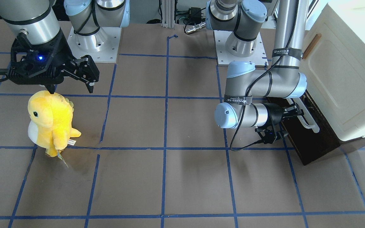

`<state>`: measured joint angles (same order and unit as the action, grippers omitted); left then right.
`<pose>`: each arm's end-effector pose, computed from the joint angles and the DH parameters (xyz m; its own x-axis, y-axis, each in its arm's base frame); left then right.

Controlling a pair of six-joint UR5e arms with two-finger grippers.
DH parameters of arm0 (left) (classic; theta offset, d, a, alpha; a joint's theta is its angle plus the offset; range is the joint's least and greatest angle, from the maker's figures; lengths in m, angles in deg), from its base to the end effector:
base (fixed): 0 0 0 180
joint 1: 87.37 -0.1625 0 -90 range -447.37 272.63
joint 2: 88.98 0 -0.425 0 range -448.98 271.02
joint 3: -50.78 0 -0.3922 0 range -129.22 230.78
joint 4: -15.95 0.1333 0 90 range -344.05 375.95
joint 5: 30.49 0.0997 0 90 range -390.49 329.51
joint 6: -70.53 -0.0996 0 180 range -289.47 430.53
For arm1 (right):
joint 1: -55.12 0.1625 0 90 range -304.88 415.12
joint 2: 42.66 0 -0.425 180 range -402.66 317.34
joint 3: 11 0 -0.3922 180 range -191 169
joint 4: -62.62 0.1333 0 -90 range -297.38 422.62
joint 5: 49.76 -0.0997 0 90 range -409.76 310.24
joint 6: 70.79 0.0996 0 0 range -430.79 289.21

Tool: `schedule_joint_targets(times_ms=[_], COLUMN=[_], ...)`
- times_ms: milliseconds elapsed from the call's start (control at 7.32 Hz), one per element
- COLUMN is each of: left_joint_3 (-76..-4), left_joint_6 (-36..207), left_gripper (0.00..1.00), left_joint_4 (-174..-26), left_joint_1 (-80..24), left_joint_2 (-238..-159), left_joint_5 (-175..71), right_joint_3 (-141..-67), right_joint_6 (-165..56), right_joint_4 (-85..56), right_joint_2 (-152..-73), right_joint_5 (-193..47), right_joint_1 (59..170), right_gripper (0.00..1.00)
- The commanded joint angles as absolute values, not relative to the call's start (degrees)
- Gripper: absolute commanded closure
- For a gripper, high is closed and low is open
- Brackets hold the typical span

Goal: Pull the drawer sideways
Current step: 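Hold the handle firmly with the left gripper, adjusting grip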

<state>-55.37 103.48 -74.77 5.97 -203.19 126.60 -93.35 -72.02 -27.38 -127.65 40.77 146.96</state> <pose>-0.0719 -0.5195 0.2014 -0.3204 0.1168 -0.9401 -0.1553 0.9725 0.1738 0.1494 -0.5286 0.5090 -0.9985 -0.0531 0.0102 -0.0535 0.9975 -0.0459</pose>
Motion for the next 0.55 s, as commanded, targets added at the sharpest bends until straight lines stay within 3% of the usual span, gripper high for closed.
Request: schedule_joint_targets(times_ms=[0,410], left_joint_3=[-55.2,-55.1], left_joint_6=[103.3,103.3], left_gripper=[0.69,0.7], left_joint_4=[-74.4,-74.3], left_joint_1=[6.0,6.2], left_joint_2=[-203.5,-203.6], left_joint_5=[126.6,126.3], right_joint_3=[-93.3,-93.3], right_joint_6=[-72.0,-72.0], right_joint_4=[-27.4,-27.4], right_joint_2=[-127.6,-127.6], right_joint_5=[40.8,40.8], right_joint_1=[147.0,147.0], right_gripper=[0.0,0.0])
